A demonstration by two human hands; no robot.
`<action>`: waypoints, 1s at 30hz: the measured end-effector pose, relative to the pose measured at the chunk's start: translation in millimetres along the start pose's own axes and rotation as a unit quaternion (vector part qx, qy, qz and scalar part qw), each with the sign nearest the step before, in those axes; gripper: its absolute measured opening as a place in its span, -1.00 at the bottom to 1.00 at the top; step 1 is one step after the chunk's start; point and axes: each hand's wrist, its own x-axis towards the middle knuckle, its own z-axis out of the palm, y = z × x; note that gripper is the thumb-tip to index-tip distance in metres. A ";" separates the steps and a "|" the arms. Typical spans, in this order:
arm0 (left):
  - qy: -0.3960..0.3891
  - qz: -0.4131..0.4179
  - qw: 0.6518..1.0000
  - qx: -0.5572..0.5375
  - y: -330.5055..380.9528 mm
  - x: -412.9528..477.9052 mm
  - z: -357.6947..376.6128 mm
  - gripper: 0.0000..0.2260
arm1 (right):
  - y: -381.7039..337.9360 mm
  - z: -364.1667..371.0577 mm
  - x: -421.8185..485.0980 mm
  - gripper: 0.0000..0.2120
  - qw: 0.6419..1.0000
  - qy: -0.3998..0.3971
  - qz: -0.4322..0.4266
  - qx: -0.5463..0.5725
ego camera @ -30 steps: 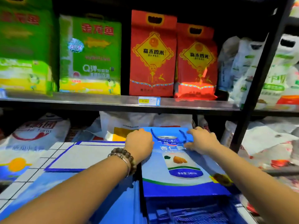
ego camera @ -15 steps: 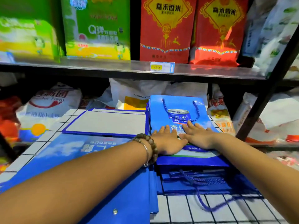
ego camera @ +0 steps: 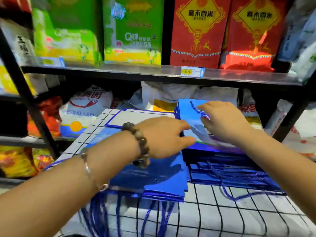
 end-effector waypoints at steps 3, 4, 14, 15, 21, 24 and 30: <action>0.013 -0.086 0.995 0.040 -44.0 -51.2 1.9 -0.58 | -55.1 -19.7 -31.1 -0.66 0.984 -0.013 -0.015 0.180; 0.013 -0.115 0.992 0.050 -55.6 -62.0 8.3 -0.56 | -74.3 -23.7 -42.1 -0.65 0.977 -0.037 -0.033 0.207; 0.083 -0.194 0.977 -0.026 -40.6 -117.1 74.1 -0.58 | -153.7 8.1 -107.8 -0.16 0.958 -0.144 -0.118 0.220; 0.112 -0.192 0.974 -0.052 -37.9 -126.4 74.4 -0.59 | -153.8 10.2 -110.9 -0.10 0.956 -0.148 -0.107 0.228; 0.082 -0.126 0.989 0.000 -56.1 -180.7 58.3 -0.71 | -151.1 10.6 -116.6 -0.13 0.949 -0.182 -0.080 0.245; 0.125 -0.135 0.983 0.020 -63.3 -196.9 54.2 -0.69 | -155.8 13.0 -117.6 -0.12 0.947 -0.181 -0.073 0.254; 0.177 -0.239 0.946 -0.129 -46.6 -199.8 49.0 -0.68 | -172.1 17.1 -119.0 -0.20 0.962 -0.113 -0.040 0.245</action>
